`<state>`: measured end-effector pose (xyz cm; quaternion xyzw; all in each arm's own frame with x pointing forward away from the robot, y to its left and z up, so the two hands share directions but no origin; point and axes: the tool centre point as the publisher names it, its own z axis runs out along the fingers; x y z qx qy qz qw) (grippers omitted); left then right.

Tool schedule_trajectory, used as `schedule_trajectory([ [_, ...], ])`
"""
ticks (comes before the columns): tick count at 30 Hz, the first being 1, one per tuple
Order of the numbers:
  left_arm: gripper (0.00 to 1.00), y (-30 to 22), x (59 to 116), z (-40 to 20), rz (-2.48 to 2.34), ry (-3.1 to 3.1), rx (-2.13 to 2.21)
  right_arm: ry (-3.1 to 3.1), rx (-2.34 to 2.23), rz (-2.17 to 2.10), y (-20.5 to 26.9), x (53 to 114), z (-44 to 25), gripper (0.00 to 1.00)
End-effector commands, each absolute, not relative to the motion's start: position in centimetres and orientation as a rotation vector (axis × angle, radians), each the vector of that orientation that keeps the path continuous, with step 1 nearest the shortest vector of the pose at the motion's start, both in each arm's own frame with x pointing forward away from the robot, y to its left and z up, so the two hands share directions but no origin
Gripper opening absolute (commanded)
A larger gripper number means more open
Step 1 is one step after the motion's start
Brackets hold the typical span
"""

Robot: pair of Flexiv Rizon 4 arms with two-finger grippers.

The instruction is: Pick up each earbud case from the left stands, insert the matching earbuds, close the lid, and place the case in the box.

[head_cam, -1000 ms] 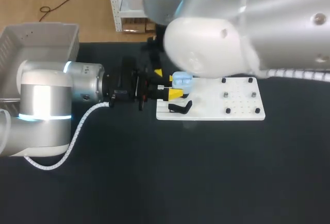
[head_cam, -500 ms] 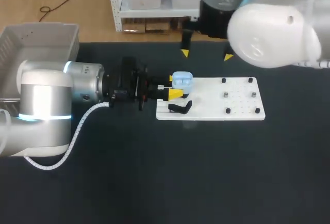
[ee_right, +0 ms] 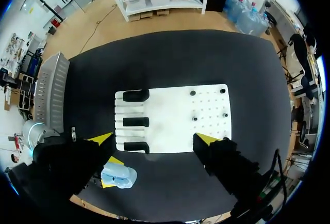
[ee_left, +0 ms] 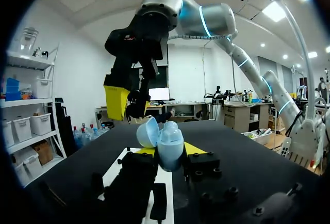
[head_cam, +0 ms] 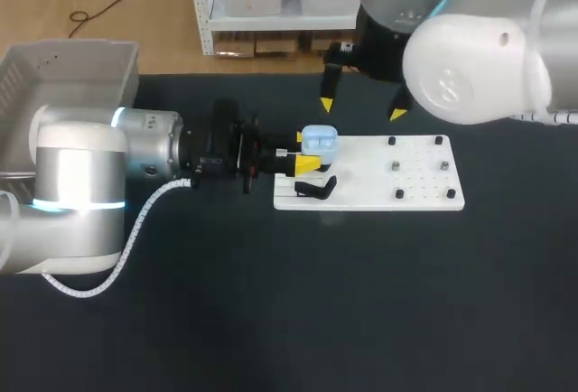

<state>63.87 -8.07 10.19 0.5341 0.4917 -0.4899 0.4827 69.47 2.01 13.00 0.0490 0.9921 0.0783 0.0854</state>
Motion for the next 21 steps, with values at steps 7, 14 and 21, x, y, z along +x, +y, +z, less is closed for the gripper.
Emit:
schedule_trajectory([
  [7, 0.0, -8.0, 63.8, 10.2, -1.193, 1.199, 1.302, 3.026, 0.152, 0.239, 2.3, 68.8, 12.2, 1.0],
  [14, 0.0, -8.0, 63.8, 10.2, -1.193, 1.199, 1.302, 3.058, 0.171, 0.241, 2.2, 67.6, 12.2, 1.0],
  [21, 0.0, -8.0, 63.8, 10.2, -1.193, 1.199, 1.302, 3.088, 0.176, 0.248, 2.4, 66.7, 12.0, 1.0],
])
